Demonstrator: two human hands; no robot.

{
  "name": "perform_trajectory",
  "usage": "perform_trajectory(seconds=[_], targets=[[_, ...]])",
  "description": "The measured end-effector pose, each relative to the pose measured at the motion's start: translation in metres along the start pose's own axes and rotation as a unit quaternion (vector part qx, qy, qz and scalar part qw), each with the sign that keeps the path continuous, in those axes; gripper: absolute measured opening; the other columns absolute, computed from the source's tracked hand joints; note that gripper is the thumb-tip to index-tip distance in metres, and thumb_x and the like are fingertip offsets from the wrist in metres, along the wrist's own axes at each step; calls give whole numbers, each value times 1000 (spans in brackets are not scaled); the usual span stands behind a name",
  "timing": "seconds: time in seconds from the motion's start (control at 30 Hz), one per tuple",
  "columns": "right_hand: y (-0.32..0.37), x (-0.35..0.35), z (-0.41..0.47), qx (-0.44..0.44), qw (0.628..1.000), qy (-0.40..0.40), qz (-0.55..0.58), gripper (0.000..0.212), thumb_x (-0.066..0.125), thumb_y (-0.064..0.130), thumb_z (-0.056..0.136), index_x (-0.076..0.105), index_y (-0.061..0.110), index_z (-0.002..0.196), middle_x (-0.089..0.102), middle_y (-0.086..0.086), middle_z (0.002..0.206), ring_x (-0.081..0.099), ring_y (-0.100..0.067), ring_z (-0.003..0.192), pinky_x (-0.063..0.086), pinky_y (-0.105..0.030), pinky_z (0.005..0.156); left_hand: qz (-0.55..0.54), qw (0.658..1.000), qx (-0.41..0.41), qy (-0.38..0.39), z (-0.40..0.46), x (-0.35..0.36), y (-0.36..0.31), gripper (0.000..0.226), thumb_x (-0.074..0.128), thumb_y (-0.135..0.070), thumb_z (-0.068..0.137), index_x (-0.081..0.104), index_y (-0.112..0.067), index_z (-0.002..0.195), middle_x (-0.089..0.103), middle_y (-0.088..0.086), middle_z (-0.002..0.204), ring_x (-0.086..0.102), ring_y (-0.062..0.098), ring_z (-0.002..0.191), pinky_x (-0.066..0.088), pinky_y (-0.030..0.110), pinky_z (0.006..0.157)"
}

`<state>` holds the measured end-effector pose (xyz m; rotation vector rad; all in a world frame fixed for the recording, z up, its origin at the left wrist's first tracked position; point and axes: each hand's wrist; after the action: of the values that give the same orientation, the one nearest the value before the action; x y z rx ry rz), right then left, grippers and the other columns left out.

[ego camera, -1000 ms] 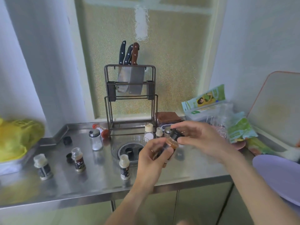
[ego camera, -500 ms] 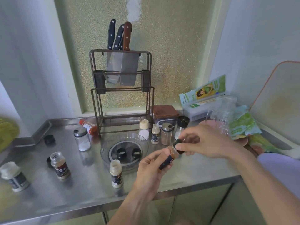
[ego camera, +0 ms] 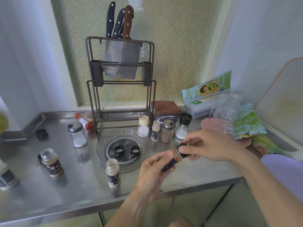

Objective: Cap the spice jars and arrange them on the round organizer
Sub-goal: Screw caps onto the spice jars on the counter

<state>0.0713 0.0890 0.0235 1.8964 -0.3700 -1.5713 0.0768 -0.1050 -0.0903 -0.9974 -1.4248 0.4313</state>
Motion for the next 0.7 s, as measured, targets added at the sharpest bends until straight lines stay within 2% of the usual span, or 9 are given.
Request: perform_trajectory(seconds=[0.03, 0.1, 0.23, 0.4, 0.47, 0.53, 0.6, 0.67, 0.7], targets=[[-1, 0, 0, -3, 1000, -3, -15, 30, 82, 43, 83, 72, 30, 109, 78, 8, 94, 76, -5, 80, 62, -27, 80, -2, 1000, -4, 1, 0, 0, 2, 26, 78, -19, 78, 81, -2, 99, 75, 17, 94, 65, 20, 76, 60, 22, 71], [-3, -1, -1, -24, 999, 2, -23, 38, 86, 32, 81, 69, 38, 114, 74, 11, 106, 73, -5, 89, 61, -33, 88, -9, 1000, -10, 1, 1, -1, 4, 26, 78, -19, 77, 82, -3, 97, 75, 16, 93, 64, 20, 75, 60, 22, 72], [-7, 1, 0, -47, 999, -4, 0, 36, 86, 15, 81, 73, 35, 108, 77, 8, 102, 74, -13, 89, 61, -42, 90, -20, 999, -26, -5, 2, -2, 7, 34, 78, -21, 78, 79, 3, 101, 75, 17, 92, 65, 17, 69, 61, 20, 69], [-8, 9, 1, -65, 998, -7, 22, 39, 85, 7, 81, 74, 28, 111, 77, 10, 96, 74, -11, 92, 61, -33, 91, -77, 992, -94, -18, 1, -7, 10, 41, 78, -27, 84, 77, 9, 104, 74, 21, 98, 63, 16, 63, 61, 18, 61], [-6, 10, 1, -63, 998, -4, 19, 34, 87, 13, 81, 75, 29, 109, 78, 8, 94, 74, -9, 89, 62, -34, 87, -79, 991, -103, -9, 0, -8, 12, 36, 77, -27, 84, 80, 5, 101, 75, 21, 99, 64, 16, 64, 61, 18, 61], [-2, 13, 4, -46, 999, -11, -12, 20, 86, 31, 81, 77, 28, 99, 79, 5, 84, 74, -7, 76, 63, -37, 81, -90, 992, -91, 8, -2, -9, 15, 34, 75, -22, 84, 78, 4, 105, 75, 21, 102, 68, 18, 70, 63, 20, 65], [4, 14, 6, -19, 997, -23, -68, 26, 79, 50, 83, 76, 26, 91, 78, 6, 75, 75, -7, 68, 62, -32, 76, -106, 991, -77, 29, -4, -10, 19, 34, 72, -15, 86, 74, 5, 114, 74, 21, 105, 70, 20, 76, 63, 23, 72], [9, 10, 4, -20, 994, -12, -111, 30, 78, 56, 81, 74, 32, 100, 77, 11, 87, 73, -4, 77, 60, -29, 79, -114, 990, -70, 38, -4, -9, 22, 37, 72, -11, 85, 72, 5, 119, 74, 21, 105, 72, 23, 79, 64, 25, 75], [10, 6, 3, -30, 993, 9, -113, 32, 81, 50, 81, 70, 38, 109, 74, 14, 96, 71, -3, 82, 60, -30, 82, -116, 990, -68, 37, -4, -9, 23, 40, 73, -10, 83, 71, 6, 120, 74, 21, 104, 73, 24, 79, 64, 26, 74]])
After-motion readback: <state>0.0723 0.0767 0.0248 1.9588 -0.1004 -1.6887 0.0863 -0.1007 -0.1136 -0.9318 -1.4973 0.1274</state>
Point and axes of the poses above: each hand's wrist, its own z-axis towards the middle knuckle, its own x-axis out of the palm, y = z × x
